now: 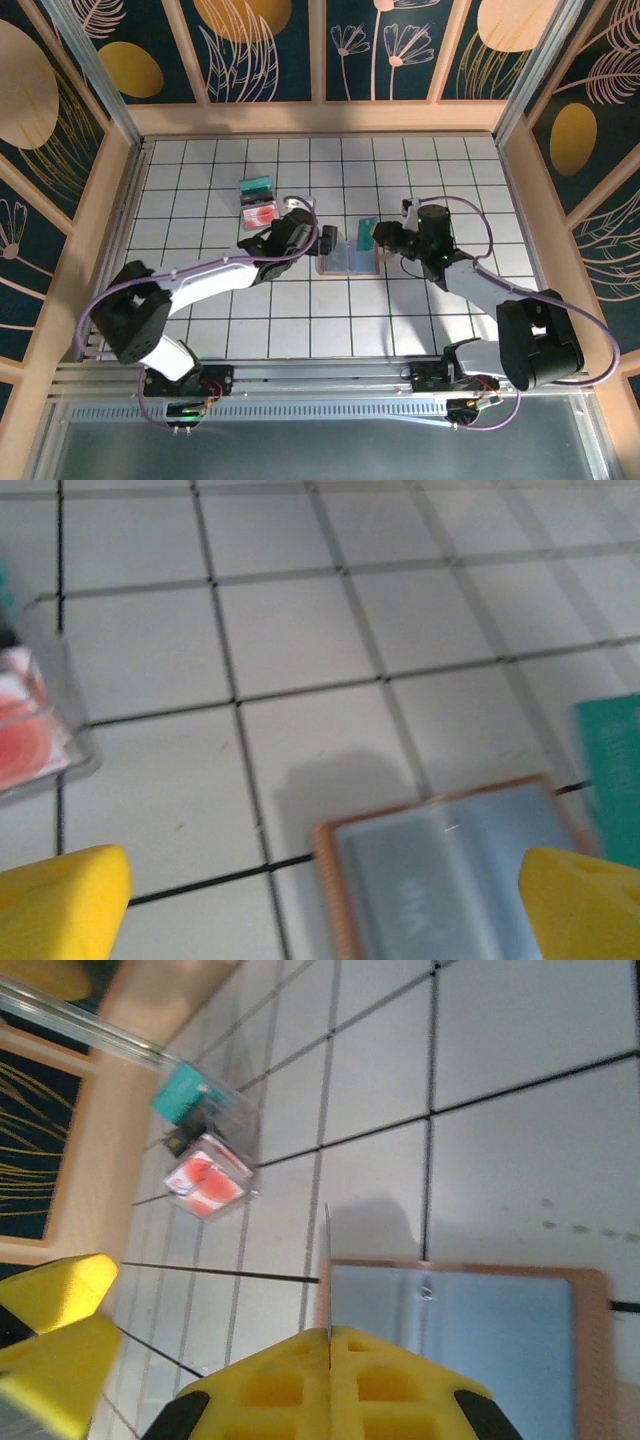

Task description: Take the credit cards out of the card holder

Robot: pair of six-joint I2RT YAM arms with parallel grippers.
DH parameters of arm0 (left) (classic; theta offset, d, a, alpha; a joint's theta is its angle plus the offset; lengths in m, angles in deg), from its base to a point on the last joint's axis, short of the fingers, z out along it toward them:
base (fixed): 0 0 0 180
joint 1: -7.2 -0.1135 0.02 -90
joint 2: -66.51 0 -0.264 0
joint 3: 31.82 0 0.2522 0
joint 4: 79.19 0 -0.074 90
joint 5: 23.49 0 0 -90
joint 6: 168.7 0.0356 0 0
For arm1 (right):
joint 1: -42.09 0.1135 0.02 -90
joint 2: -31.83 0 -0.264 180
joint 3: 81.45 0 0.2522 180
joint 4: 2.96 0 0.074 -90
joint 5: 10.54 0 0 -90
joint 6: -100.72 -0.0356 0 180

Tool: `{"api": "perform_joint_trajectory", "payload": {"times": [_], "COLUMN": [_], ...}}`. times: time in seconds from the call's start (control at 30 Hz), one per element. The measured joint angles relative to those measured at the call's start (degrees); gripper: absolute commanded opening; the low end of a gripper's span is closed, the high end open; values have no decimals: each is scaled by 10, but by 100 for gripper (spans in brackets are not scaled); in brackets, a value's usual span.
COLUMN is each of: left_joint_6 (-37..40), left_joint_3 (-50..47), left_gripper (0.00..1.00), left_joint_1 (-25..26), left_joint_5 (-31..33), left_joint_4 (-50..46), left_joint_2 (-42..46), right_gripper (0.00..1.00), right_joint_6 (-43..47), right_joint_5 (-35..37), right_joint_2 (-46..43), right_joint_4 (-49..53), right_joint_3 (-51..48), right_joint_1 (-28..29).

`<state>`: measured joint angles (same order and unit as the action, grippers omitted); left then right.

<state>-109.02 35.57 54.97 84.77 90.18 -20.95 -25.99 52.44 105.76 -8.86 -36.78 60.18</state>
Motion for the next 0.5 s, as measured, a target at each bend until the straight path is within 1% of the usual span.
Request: {"api": "perform_joint_trajectory", "payload": {"times": [0.1,0.23,0.33,0.5], "left_joint_6": [-11,-24,-30,-36], "left_joint_3": [-21,-46,-61,-75], "left_gripper": [99,98,92,78], "left_joint_1": [-17,-46,-59,-63], "left_joint_5": [-46,-115,-160,-225], "left_joint_4": [52,104,136,181], "left_joint_2": [37,55,57,60], "right_gripper": [0,0,0,0], "right_joint_6": [-10,-18,-27,-44], "right_joint_5": [-22,-47,-66,-94], "right_joint_2": [-1,-1,3,27], "right_joint_4": [-49,-106,-140,-188], "right_joint_3": [-4,-3,-2,13], "right_joint_1": [2,14,31,48]}}
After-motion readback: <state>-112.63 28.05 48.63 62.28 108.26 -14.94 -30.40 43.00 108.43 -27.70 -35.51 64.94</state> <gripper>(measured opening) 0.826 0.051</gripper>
